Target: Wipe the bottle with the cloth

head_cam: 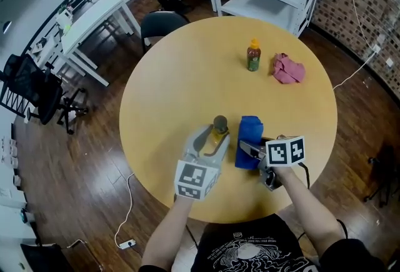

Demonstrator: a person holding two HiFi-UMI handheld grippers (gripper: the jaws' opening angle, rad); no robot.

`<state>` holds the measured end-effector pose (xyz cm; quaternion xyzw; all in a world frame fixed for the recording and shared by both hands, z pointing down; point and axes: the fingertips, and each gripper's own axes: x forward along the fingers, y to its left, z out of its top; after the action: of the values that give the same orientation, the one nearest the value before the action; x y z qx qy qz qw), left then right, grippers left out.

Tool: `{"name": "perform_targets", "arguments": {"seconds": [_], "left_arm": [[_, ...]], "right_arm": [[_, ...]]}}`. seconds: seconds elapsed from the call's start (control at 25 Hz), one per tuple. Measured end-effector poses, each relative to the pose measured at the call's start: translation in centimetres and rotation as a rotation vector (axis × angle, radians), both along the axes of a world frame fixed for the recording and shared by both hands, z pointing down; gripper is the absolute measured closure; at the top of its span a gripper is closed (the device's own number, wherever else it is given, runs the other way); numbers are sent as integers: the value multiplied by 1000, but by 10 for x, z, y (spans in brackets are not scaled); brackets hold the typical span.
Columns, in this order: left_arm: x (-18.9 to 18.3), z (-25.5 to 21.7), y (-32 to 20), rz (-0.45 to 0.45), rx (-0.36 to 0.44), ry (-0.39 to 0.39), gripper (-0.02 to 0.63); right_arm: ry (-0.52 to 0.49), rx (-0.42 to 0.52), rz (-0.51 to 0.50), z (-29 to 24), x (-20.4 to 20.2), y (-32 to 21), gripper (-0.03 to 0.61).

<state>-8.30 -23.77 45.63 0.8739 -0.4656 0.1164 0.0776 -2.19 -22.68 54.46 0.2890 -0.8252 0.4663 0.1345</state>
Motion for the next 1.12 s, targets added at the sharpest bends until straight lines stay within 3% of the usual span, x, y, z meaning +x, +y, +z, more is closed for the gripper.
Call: {"name": "perform_targets", "arguments": {"seconds": [0.68, 0.88, 1.0, 1.12], "left_arm": [[-17, 15, 23, -196, -33, 50, 411], [-28, 20, 43, -327, -61, 36, 413], [-25, 21, 62, -353, -78, 34, 414], [-21, 19, 81, -363, -81, 39, 498]], "right_arm": [[40, 109, -169, -19, -2, 2, 445], [77, 201, -216, -31, -3, 9, 445], [102, 279, -239, -40, -4, 24, 445], [134, 370, -239, -49, -5, 41, 445]]}}
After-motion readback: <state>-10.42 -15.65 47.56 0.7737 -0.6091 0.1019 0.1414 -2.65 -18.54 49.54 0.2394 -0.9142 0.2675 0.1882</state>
